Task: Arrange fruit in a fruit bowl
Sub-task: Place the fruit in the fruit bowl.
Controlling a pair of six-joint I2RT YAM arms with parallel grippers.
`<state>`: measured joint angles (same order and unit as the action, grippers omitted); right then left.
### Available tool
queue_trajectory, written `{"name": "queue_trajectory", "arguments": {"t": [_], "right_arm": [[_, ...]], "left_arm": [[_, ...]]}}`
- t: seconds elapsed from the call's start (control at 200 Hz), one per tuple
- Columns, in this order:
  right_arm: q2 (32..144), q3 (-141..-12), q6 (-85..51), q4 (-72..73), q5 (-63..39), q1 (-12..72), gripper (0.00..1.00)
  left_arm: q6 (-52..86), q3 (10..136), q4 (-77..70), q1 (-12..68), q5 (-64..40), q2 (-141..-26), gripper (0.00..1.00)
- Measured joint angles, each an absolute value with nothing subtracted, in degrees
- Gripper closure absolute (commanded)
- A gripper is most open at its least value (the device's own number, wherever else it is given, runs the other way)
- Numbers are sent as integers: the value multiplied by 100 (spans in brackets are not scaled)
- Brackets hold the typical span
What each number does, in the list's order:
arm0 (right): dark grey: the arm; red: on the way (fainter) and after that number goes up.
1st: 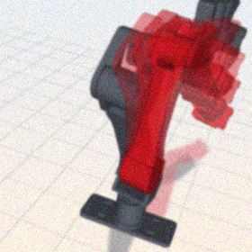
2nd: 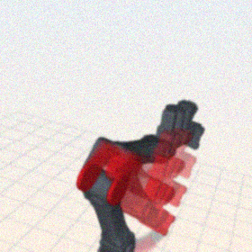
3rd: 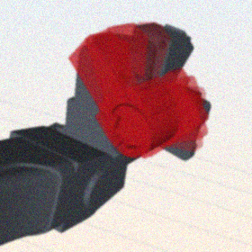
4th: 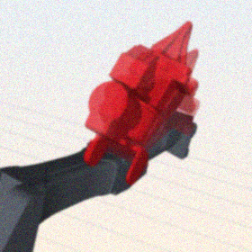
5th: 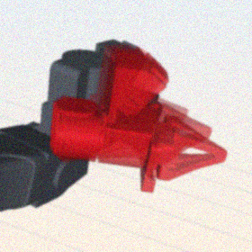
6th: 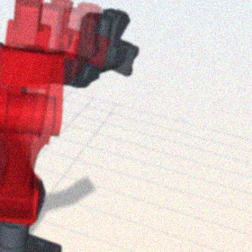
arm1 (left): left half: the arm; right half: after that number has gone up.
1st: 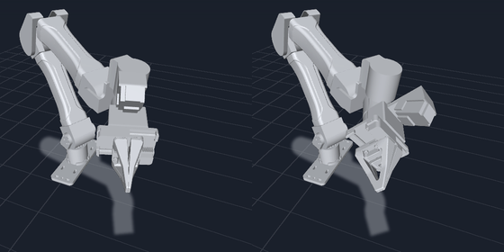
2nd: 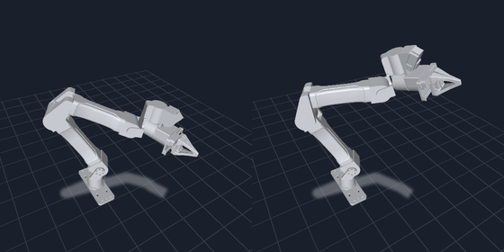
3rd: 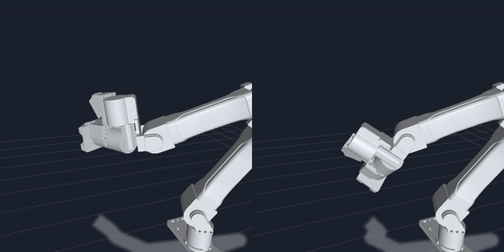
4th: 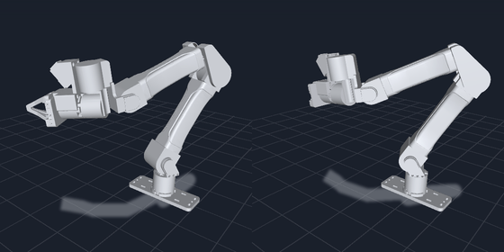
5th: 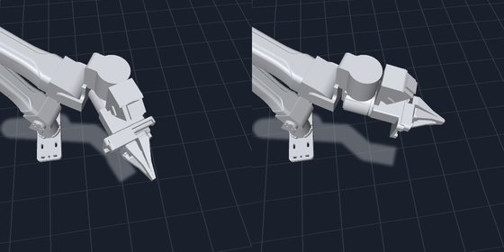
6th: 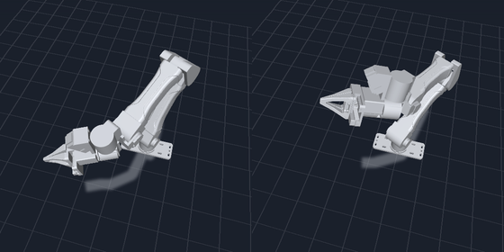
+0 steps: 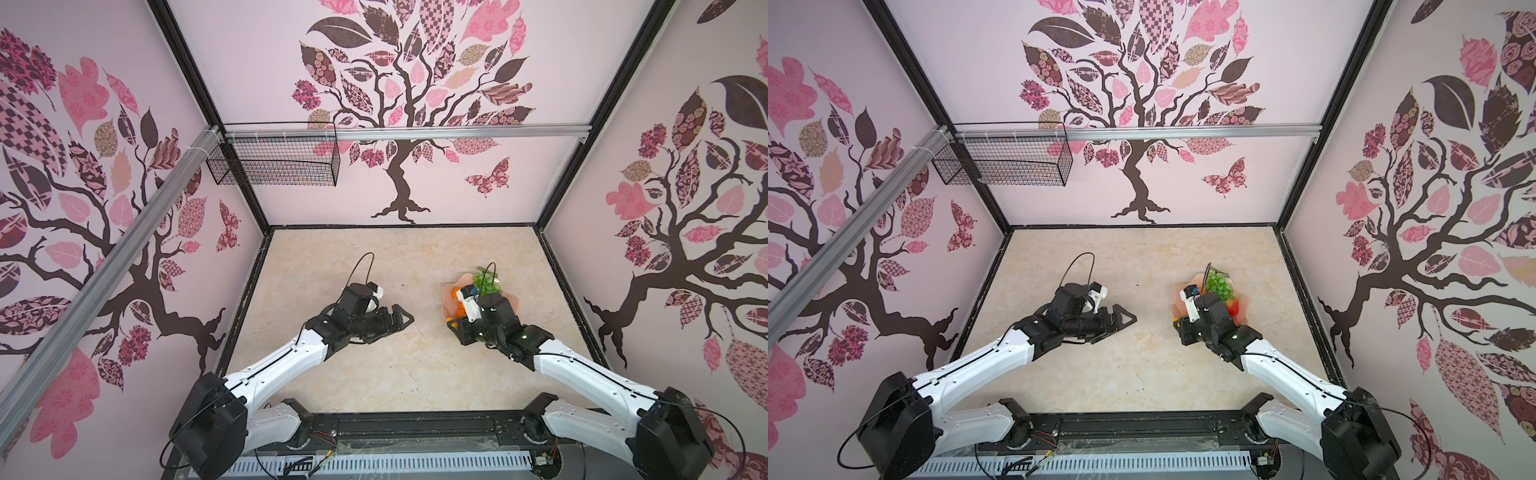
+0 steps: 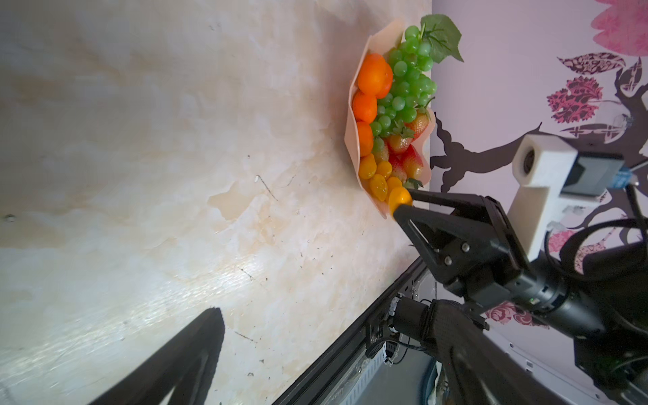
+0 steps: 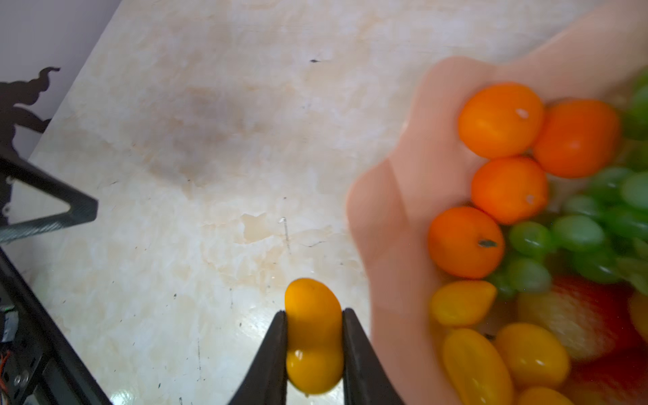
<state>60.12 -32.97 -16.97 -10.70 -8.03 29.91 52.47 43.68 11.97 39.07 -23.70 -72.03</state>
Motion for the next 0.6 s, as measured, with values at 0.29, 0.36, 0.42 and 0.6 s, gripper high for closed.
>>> {"name": "queue_trajectory", "arguments": {"t": [0.29, 0.36, 0.42, 0.6], "right_arm": [[5959, -3332, -2099, -1787, -814, 2517, 80], [6003, -3350, -2137, -1896, -810, 2480, 80], [6045, -3350, -2169, -1959, -794, 2467, 80], [6257, -3570, -2209, -2231, -670, 2456, 80]], "left_arm": [[5275, 5148, 849, 4659, -2202, -8204, 2], [5273, 5310, 786, 4753, -2204, -8344, 2], [5271, 5406, 740, 4816, -2206, -8442, 2], [5266, 5542, 655, 4915, -2224, -8643, 2]]}}
